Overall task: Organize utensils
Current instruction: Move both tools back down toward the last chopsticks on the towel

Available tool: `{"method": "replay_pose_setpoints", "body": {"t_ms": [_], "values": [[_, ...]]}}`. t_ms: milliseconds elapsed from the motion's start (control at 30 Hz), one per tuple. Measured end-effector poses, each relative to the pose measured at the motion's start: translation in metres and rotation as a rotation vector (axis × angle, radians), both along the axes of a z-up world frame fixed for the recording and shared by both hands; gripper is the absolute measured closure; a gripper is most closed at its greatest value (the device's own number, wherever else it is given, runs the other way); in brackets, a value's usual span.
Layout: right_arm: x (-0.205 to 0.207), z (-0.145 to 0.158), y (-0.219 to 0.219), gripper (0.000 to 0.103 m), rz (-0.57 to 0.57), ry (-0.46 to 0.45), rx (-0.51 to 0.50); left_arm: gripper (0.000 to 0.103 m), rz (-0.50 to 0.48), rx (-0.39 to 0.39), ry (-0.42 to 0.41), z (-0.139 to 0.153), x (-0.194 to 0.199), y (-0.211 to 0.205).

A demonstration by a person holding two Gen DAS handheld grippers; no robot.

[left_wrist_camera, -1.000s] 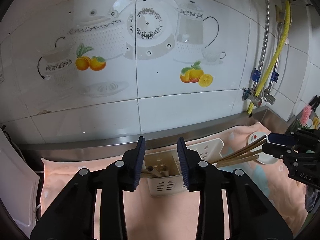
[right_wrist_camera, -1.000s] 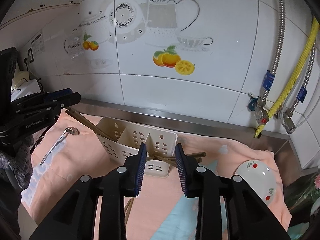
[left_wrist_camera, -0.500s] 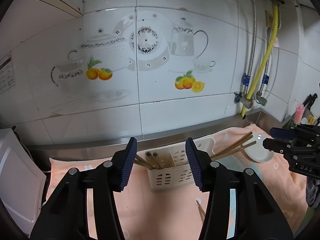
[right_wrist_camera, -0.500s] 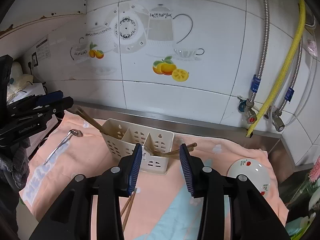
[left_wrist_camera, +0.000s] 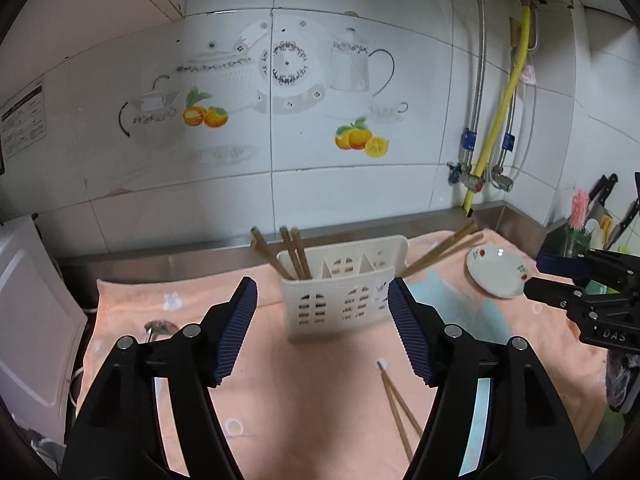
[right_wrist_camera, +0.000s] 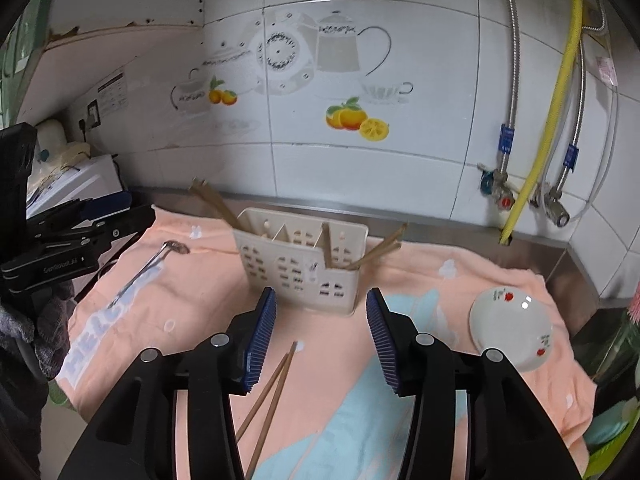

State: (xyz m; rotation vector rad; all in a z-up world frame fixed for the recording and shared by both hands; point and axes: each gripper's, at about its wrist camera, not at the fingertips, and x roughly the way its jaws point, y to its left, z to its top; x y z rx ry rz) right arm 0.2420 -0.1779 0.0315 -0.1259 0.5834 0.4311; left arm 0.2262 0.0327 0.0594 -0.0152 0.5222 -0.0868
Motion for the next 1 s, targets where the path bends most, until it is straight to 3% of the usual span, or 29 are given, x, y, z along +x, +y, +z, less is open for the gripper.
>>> {"method": "replay_pose_setpoints", "body": {"t_ms": [100,767,1000], "values": [[-0.01,-0.014,0.0,0.058,0.0,0.003,-0.001,0.029,0.0,-0.016,0.018,-0.009,-0.006,0.0],[-0.057,-0.139,0.021,0.058,-0.027,0.106,-0.003,0.028,0.093,-0.059,0.126,-0.094,-0.045,0.023],[-0.065,-0.164,0.029,0.067,-0.032,0.139,0.008,0.028,0.127,-0.055,0.147,-0.113,-0.057,0.029]]}}
